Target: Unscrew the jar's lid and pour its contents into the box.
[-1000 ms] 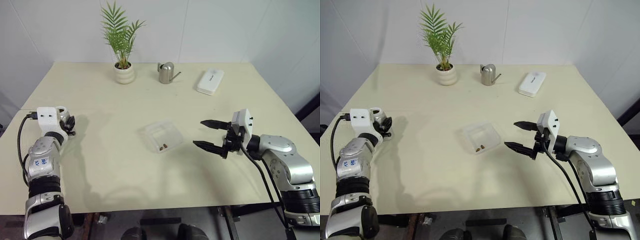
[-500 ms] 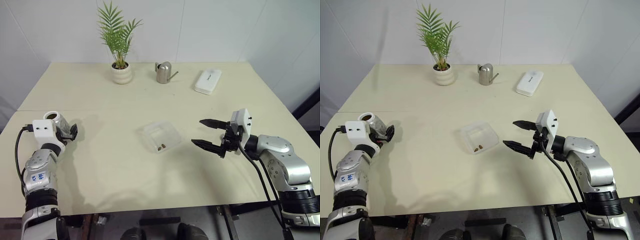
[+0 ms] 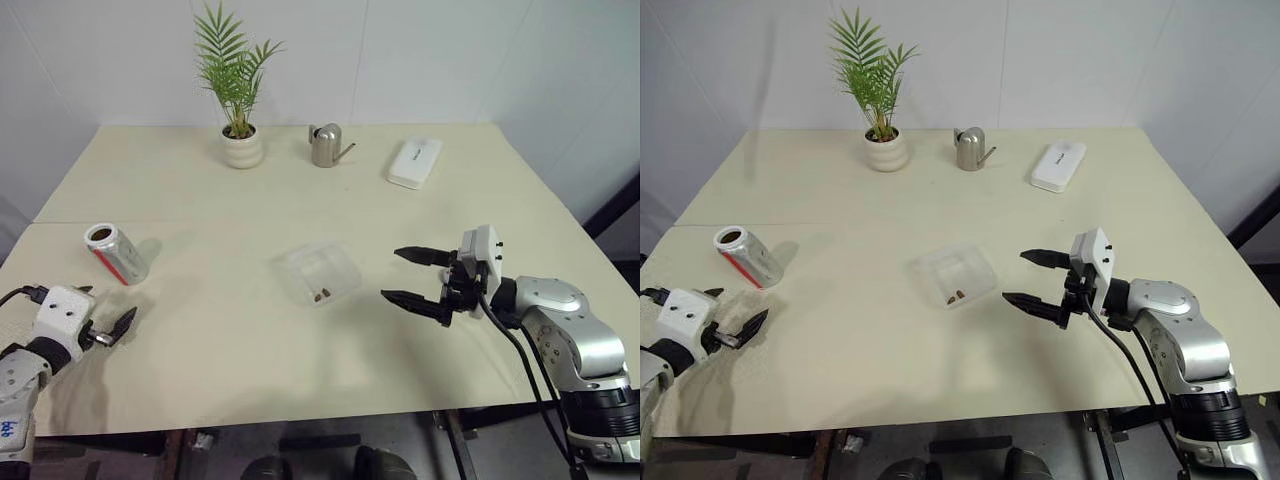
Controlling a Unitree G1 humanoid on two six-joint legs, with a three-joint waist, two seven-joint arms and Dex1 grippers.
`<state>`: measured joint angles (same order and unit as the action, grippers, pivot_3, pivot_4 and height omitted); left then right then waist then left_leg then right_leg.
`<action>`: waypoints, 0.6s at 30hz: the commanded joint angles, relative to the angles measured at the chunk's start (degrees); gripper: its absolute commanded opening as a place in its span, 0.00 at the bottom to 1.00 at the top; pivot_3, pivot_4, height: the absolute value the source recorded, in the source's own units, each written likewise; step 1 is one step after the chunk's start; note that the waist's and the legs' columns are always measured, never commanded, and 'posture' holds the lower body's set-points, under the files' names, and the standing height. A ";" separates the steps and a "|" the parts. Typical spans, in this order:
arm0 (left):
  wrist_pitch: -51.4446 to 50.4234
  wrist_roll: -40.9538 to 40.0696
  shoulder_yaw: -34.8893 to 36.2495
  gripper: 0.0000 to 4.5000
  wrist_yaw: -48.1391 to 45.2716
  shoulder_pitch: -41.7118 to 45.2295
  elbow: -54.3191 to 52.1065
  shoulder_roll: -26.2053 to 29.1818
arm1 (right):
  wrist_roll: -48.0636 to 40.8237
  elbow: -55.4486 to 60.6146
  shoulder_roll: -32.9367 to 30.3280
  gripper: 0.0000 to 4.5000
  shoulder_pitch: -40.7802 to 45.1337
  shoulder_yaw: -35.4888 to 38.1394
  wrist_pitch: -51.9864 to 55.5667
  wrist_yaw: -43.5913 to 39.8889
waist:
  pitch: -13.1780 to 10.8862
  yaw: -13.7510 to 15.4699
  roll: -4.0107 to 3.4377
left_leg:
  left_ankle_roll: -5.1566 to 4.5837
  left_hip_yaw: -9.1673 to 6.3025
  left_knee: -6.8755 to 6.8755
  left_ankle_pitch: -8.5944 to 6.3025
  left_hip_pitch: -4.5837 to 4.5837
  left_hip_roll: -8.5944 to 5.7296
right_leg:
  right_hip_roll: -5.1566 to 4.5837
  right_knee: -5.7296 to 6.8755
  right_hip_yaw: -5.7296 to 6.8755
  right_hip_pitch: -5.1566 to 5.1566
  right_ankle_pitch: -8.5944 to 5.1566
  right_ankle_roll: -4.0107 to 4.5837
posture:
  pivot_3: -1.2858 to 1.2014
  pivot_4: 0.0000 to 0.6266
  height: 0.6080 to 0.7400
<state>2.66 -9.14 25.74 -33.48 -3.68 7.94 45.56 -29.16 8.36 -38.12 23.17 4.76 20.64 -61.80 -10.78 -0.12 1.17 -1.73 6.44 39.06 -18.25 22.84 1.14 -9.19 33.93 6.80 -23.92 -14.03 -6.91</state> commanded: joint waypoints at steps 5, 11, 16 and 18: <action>-3.13 -7.81 -5.25 1.00 -9.39 5.58 -19.01 2.06 | -1.53 -1.25 -4.47 1.00 -0.45 5.26 1.08 -0.03 | 0.01 0.08 -0.04 | -0.05 -0.03 0.00 0.04 0.02 -0.11 | -0.16 0.04 0.09 0.03 0.01 -0.01 | 0.52 0.24 1.00; -3.33 -11.10 -9.19 1.00 -19.91 9.27 -16.96 4.55 | -0.93 -2.15 -7.89 1.00 -1.08 7.64 0.05 -0.34 | 0.04 -0.77 -0.12 | -0.35 0.37 -0.07 0.19 -0.09 0.10 | 0.61 -0.04 -0.01 0.03 0.01 -0.02 | 0.52 0.24 1.00; -4.12 -12.41 -9.91 1.00 -23.32 12.89 -14.18 4.63 | -0.84 -0.40 -10.01 1.00 -3.42 9.34 0.87 0.08 | 0.03 -0.61 -0.12 | -0.31 0.43 -0.06 0.19 -0.15 0.23 | 0.72 -0.03 -0.05 0.03 -0.01 0.03 | 0.52 0.24 1.00; -5.03 -12.81 -10.42 1.00 -22.92 14.44 -13.78 3.69 | -0.96 0.40 -10.20 1.00 -4.54 9.80 0.73 0.34 | 0.03 -0.46 -0.12 | -0.32 0.44 -0.04 0.19 -0.15 0.23 | 0.72 -0.03 -0.06 0.04 -0.01 0.03 | 0.52 0.24 1.00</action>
<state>-1.92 -20.26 14.95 -56.36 9.32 -5.75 49.61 -29.53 6.37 -47.22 19.16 12.45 21.60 -61.81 -10.75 -0.58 1.05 -2.06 6.89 39.02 -18.07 22.68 1.36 -8.48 33.90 6.71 -23.88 -14.04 -6.88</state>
